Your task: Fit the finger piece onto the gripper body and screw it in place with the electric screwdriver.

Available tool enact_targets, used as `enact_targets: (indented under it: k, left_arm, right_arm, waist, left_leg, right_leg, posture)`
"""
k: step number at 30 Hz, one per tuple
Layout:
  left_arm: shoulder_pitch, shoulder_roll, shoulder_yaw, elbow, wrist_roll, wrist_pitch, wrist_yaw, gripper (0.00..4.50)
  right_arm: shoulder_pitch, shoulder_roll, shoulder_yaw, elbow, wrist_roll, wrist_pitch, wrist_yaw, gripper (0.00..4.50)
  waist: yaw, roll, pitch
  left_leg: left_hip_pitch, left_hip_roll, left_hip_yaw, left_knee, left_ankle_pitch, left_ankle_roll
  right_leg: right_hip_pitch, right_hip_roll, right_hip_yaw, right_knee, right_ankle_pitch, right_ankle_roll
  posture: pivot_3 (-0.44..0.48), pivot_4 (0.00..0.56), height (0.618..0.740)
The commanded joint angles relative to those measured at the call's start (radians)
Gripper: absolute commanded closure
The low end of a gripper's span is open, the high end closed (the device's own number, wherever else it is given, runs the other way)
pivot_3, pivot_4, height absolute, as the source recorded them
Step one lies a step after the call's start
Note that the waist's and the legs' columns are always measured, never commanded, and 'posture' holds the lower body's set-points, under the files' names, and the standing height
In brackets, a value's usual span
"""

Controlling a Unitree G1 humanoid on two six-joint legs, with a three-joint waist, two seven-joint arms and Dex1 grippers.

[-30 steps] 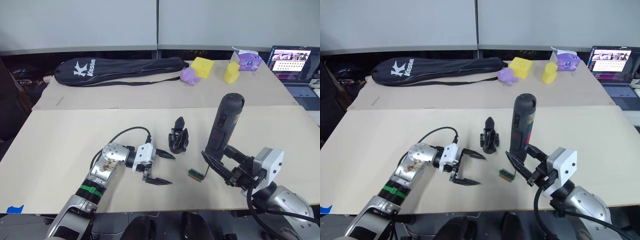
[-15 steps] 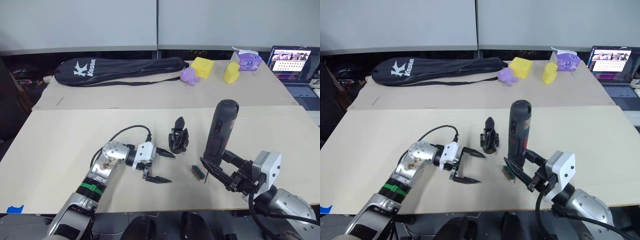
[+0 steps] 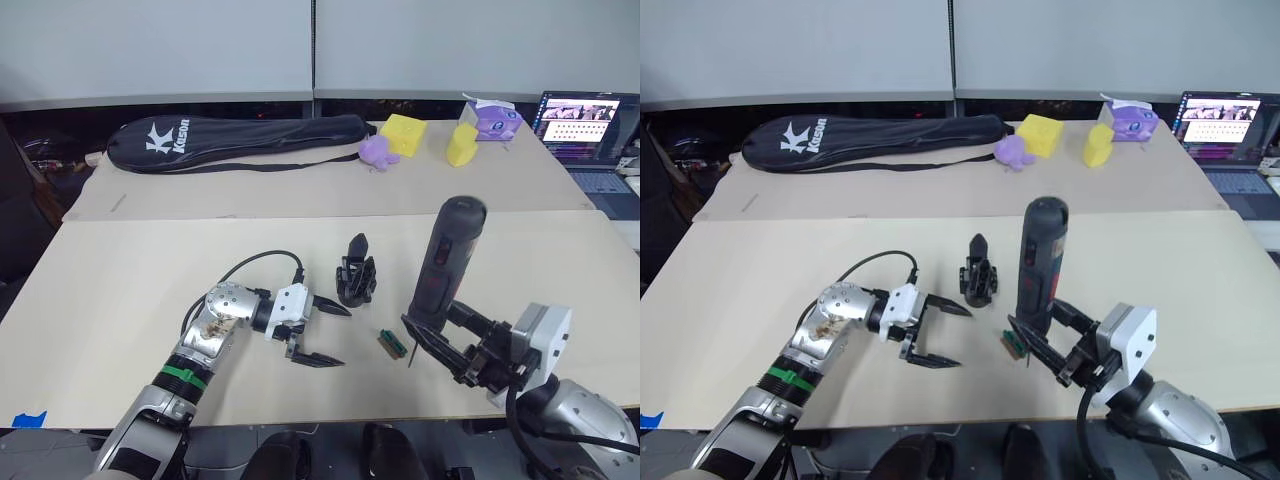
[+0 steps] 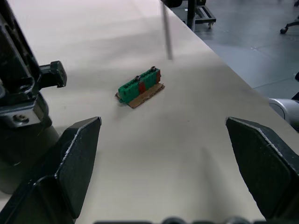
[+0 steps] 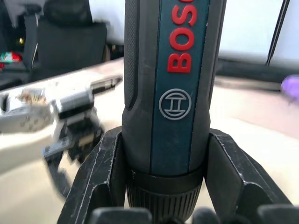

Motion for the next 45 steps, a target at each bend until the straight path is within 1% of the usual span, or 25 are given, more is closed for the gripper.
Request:
enact_targets:
  k: [1, 12, 29, 45]
  left_arm:
    - [-0.002, 0.004, 0.003, -0.05, -0.015, 0.041, 0.003, 0.0]
    - [0.003, 0.01, 0.011, -0.079, -0.015, 0.078, 0.016, 0.0]
    - [0.004, 0.006, 0.006, -0.062, -0.008, 0.047, 0.013, 0.0]
    - [0.005, 0.001, 0.0, -0.047, -0.002, 0.023, 0.012, 0.0]
  right_arm:
    - [-0.034, 0.009, -0.014, -0.04, 0.008, -0.048, -0.021, 2.58]
    - [-0.058, 0.012, 0.021, -0.034, -0.013, -0.041, -0.04, 2.58]
    - [-0.05, 0.009, 0.045, -0.025, -0.065, -0.049, -0.037, 2.58]
    - [-0.042, 0.016, 0.056, -0.023, -0.078, -0.045, -0.037, 2.58]
  waist:
    - [0.002, 0.0, 0.0]
    - [0.001, 0.0, 0.0]
    - [0.001, 0.0, 0.0]
    - [0.001, 0.0, 0.0]
  left_leg:
    - [0.0, 0.0, 0.0, 0.0, 0.0, 0.0]
    - [0.0, 0.0, 0.0, 0.0, 0.001, -0.001]
    - [0.0, 0.0, 0.0, 0.0, 0.001, -0.001]
    - [0.0, 0.0, 0.0, 0.0, 0.001, -0.001]
  right_leg:
    - [0.0, 0.0, 0.0, 0.0, 0.0, 0.0]
    - [0.0, 0.0, 0.0, 0.0, 0.0, 0.0]
    - [0.0, 0.0, 0.0, 0.0, 0.0, 0.0]
    - [0.0, 0.0, 0.0, 0.0, 0.0, 0.0]
  posture:
    - [0.0, 0.15, 0.723]
    - [0.0, 0.15, 0.723]
    - [0.0, 0.15, 0.723]
    - [0.0, 0.15, 0.723]
